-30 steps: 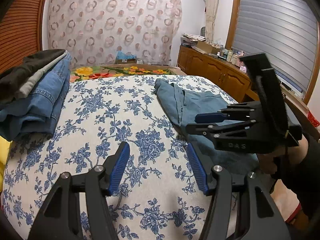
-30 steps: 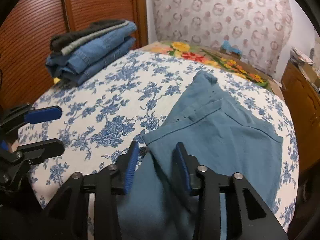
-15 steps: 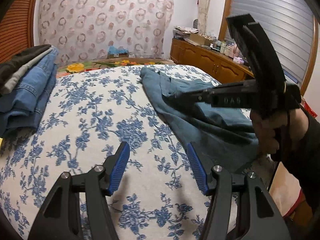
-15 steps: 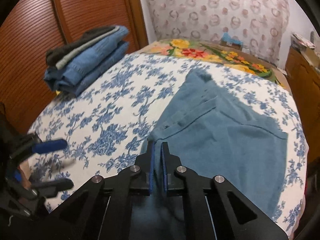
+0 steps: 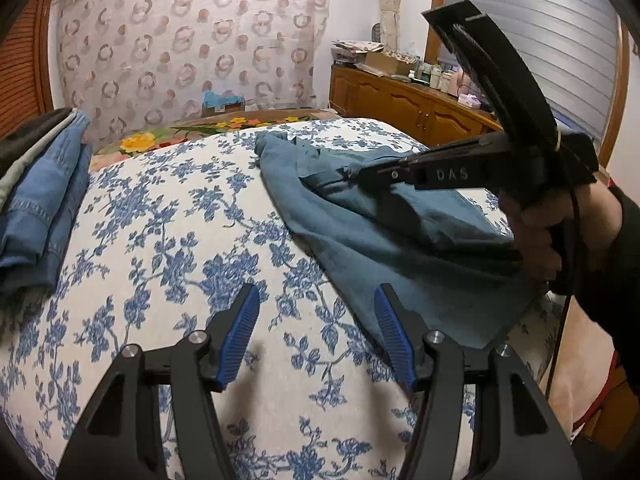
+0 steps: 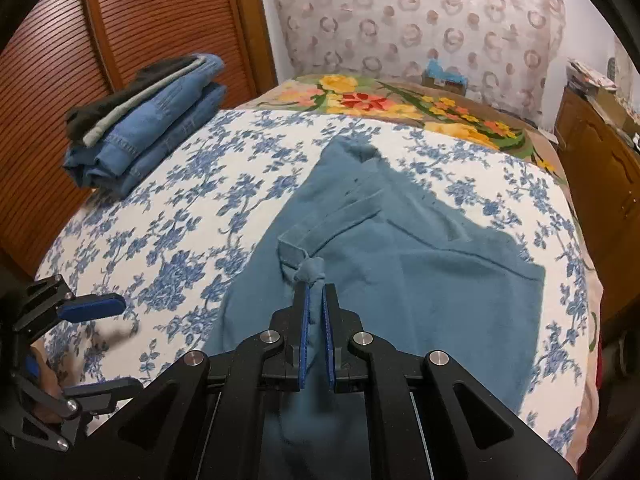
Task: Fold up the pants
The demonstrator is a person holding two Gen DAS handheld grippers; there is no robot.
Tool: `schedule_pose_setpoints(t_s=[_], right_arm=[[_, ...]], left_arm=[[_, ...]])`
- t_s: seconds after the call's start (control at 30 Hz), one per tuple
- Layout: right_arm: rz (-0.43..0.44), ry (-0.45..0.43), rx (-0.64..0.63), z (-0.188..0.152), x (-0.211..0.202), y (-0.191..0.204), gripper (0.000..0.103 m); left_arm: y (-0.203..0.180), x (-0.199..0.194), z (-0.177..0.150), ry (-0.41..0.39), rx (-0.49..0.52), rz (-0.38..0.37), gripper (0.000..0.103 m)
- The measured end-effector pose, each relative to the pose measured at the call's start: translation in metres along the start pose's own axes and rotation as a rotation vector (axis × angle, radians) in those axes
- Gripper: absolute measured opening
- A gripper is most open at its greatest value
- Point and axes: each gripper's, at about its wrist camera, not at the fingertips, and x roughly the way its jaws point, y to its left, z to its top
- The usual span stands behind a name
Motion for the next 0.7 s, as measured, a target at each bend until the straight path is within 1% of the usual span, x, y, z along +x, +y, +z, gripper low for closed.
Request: schedule_pose_setpoints(t_s=[0.17, 0.37, 0.5, 0.7], right_arm=[[-0.04, -0.015, 0.012, 0.007, -0.009, -0.018, 0.004], [-0.087, -0.024, 0.053, 0.009, -0.015, -0.046, 0.004], [-0.106, -0.011, 0.095, 0.007, -0.012, -0.065, 0.004], [-0.163, 0.029, 0.089, 0.009, -0.002, -0.079, 0.004]], left_arm=[[-0.001, 0.011, 0.004, 0.019, -0.002, -0.021, 0.059], [-0.006, 0.022, 0.003, 0.043, 0.006, -0.027, 0.059], [-0.007, 0.027, 0.001, 0.062, 0.004, -0.026, 0.059], [-0.008, 0.03, -0.001, 0.075, 0.009, -0.026, 0.059]])
